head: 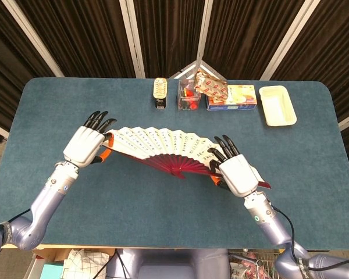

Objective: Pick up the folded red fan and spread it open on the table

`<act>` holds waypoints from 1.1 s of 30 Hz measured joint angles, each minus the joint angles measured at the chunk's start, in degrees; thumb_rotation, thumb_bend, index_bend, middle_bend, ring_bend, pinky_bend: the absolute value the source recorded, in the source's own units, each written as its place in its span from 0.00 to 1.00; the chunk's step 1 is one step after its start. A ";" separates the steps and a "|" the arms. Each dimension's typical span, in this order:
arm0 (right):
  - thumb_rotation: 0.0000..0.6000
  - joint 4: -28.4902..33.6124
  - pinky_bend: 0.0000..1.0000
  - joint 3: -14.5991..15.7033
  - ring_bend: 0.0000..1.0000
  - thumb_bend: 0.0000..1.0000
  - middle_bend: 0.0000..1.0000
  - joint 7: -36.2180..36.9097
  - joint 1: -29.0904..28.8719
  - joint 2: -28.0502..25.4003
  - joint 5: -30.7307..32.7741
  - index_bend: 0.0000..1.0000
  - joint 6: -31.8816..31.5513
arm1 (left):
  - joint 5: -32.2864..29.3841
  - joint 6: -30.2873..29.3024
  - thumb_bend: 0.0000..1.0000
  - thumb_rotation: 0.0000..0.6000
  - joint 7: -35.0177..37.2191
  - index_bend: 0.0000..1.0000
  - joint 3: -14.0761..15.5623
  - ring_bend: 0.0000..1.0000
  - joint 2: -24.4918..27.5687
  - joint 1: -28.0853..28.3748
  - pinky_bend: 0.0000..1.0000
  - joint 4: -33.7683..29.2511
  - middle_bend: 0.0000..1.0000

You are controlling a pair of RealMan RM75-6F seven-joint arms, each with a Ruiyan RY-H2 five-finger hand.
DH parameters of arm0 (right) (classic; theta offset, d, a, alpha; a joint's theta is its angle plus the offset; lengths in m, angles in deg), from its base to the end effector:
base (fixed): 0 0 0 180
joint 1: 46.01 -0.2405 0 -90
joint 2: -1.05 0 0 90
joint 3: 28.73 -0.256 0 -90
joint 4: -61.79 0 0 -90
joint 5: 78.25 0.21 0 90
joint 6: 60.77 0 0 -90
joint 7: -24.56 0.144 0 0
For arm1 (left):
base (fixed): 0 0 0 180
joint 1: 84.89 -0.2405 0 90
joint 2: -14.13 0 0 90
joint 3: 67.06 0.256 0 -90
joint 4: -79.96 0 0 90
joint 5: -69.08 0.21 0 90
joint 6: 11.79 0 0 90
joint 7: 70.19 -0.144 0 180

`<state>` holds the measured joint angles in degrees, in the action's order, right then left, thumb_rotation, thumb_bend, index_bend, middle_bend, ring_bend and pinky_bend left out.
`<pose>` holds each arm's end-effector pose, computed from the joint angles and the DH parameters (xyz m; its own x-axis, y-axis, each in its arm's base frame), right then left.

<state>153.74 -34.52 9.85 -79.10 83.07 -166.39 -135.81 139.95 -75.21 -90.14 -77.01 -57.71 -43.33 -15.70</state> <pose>-0.1470 -0.2907 0.0458 0.3775 0.0534 0.9245 -0.7785 -0.5223 0.3481 -0.1401 0.3484 0.0854 0.5232 0.0090 0.8522 0.7745 -0.4223 -0.4710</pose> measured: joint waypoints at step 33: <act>1.00 3.44 0.00 9.09 0.00 0.21 0.00 -4.43 -0.03 -8.05 -8.61 0.00 10.08 | 6.62 0.71 0.03 1.00 9.67 0.25 1.97 0.00 6.30 -3.12 0.00 -1.16 0.01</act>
<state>157.18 -25.43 5.42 -79.12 75.02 -174.99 -125.74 146.57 -74.50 -80.47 -75.04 -51.41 -46.44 -16.86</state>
